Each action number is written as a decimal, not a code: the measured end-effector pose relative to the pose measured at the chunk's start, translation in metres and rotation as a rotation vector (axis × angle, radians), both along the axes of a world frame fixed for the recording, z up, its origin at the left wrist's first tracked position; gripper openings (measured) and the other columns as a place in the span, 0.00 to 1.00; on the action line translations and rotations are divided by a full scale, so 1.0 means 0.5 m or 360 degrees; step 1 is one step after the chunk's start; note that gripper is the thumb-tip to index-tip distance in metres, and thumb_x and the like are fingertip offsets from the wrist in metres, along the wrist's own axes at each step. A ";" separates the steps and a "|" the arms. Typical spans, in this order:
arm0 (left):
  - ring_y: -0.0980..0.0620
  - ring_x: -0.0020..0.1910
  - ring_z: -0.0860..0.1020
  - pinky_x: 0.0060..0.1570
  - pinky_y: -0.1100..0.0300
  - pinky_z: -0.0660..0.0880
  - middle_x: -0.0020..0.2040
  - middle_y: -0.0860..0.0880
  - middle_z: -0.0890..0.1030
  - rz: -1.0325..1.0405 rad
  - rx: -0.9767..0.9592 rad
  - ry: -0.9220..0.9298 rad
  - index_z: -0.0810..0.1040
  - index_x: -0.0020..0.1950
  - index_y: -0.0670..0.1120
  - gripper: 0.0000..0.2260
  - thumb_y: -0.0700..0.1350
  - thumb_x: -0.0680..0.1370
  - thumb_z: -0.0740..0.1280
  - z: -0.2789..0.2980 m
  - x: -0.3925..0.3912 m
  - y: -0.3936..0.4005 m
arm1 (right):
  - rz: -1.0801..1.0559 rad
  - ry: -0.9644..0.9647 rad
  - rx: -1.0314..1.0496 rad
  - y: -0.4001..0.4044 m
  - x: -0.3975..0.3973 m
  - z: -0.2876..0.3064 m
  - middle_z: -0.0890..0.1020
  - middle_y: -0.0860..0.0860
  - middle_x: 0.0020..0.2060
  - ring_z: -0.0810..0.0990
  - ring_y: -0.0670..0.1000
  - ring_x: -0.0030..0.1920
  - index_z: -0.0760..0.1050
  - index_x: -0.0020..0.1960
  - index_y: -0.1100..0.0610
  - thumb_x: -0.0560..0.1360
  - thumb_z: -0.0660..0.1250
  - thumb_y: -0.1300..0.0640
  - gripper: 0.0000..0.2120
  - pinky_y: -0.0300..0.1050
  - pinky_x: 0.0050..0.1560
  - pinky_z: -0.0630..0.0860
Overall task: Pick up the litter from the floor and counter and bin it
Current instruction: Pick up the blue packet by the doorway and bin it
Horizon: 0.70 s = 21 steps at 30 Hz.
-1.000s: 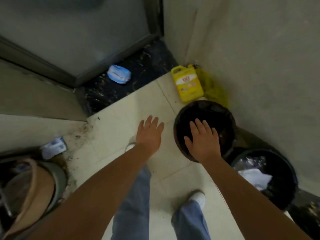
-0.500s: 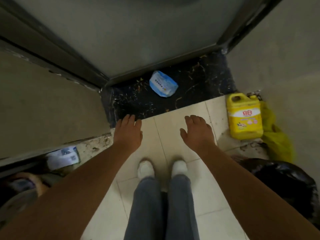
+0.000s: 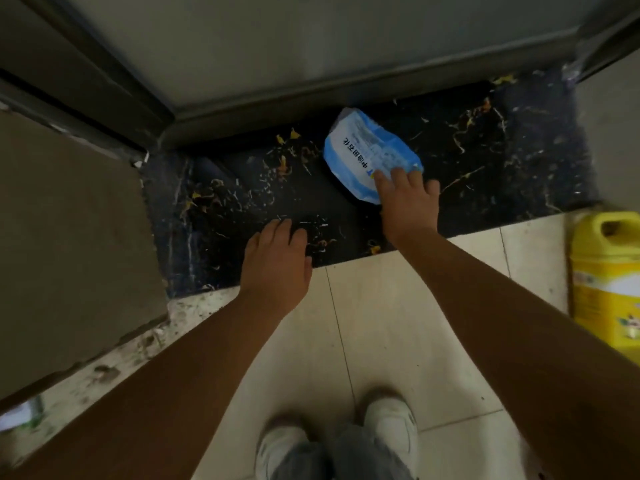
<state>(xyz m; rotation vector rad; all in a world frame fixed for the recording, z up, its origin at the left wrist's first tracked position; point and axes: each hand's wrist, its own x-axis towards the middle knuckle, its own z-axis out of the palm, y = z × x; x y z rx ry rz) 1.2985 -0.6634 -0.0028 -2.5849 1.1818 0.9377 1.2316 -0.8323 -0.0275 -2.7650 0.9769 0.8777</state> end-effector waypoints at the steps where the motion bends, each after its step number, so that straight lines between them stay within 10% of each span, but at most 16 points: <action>1: 0.48 0.77 0.54 0.76 0.53 0.54 0.78 0.46 0.57 -0.0006 -0.0006 0.0006 0.57 0.76 0.46 0.23 0.50 0.83 0.54 -0.006 -0.001 0.000 | 0.0012 -0.0008 -0.0026 -0.004 0.000 -0.009 0.65 0.59 0.70 0.61 0.60 0.71 0.59 0.73 0.56 0.77 0.61 0.60 0.26 0.57 0.71 0.59; 7: 0.43 0.75 0.61 0.73 0.49 0.61 0.74 0.41 0.65 0.0062 -0.0086 0.0006 0.65 0.73 0.41 0.21 0.45 0.81 0.60 0.067 -0.023 -0.006 | -0.0103 -0.0252 0.0017 0.035 -0.069 0.057 0.78 0.58 0.57 0.72 0.59 0.61 0.77 0.60 0.58 0.75 0.61 0.63 0.15 0.51 0.65 0.62; 11: 0.32 0.53 0.81 0.49 0.38 0.78 0.53 0.31 0.82 -0.0270 -0.0224 -0.0132 0.81 0.53 0.33 0.18 0.37 0.65 0.76 0.214 -0.069 -0.021 | -0.0250 -0.0330 -0.0063 0.087 -0.200 0.222 0.81 0.49 0.26 0.82 0.54 0.31 0.84 0.30 0.53 0.52 0.72 0.62 0.08 0.44 0.38 0.55; 21: 0.38 0.47 0.85 0.45 0.40 0.80 0.47 0.36 0.86 -0.1364 -0.0294 -0.0017 0.85 0.46 0.37 0.19 0.42 0.58 0.80 0.709 -0.366 -0.172 | -0.1096 -0.0476 -0.0208 0.147 -0.586 0.716 0.80 0.48 0.25 0.81 0.53 0.29 0.82 0.31 0.51 0.53 0.72 0.58 0.07 0.42 0.41 0.64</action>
